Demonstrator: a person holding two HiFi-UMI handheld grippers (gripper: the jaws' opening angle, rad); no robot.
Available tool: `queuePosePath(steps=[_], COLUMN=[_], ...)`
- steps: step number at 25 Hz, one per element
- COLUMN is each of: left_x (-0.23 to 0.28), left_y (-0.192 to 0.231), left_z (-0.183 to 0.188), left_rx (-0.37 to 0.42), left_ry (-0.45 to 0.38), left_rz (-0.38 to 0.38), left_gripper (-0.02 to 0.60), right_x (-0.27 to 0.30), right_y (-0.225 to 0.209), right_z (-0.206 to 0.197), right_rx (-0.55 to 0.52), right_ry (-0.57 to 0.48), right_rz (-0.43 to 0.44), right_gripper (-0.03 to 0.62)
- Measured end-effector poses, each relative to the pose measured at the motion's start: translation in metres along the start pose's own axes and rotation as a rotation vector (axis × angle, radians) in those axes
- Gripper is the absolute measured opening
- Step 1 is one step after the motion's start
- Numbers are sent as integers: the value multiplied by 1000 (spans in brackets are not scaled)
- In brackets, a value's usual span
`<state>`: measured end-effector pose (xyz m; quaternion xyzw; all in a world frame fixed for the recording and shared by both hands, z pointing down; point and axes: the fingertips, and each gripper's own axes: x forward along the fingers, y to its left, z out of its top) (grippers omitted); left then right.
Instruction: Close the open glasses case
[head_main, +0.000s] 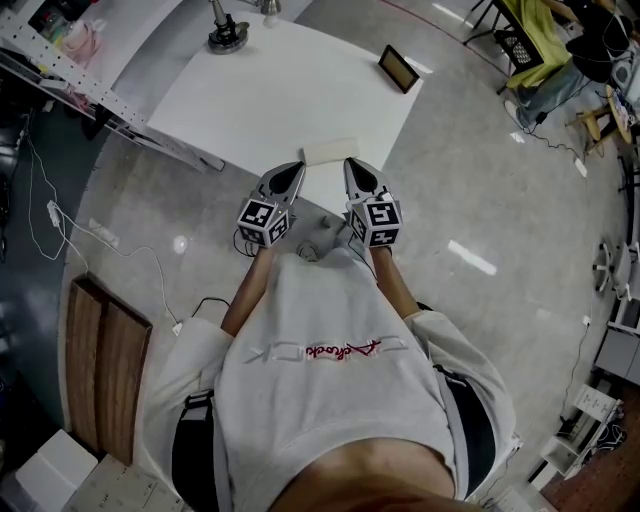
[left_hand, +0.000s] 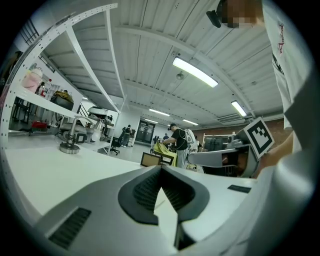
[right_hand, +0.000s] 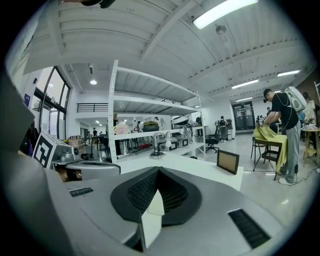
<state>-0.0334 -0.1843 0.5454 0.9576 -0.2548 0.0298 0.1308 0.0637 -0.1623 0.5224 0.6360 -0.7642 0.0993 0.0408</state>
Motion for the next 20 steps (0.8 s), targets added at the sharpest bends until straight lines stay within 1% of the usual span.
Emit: queuePosePath(steps=[10, 20], left_x=[6, 2], left_y=[3, 7], left_z=[-2, -5], left_rx=[6, -9], left_ry=[9, 14], left_rz=[7, 20], left_gripper=[28, 28], right_x=[6, 7], right_y=[-6, -5], right_z=[-4, -9], right_rx=[-13, -3], right_ry=[15, 26], right_rz=[-1, 3], right_gripper=[26, 26])
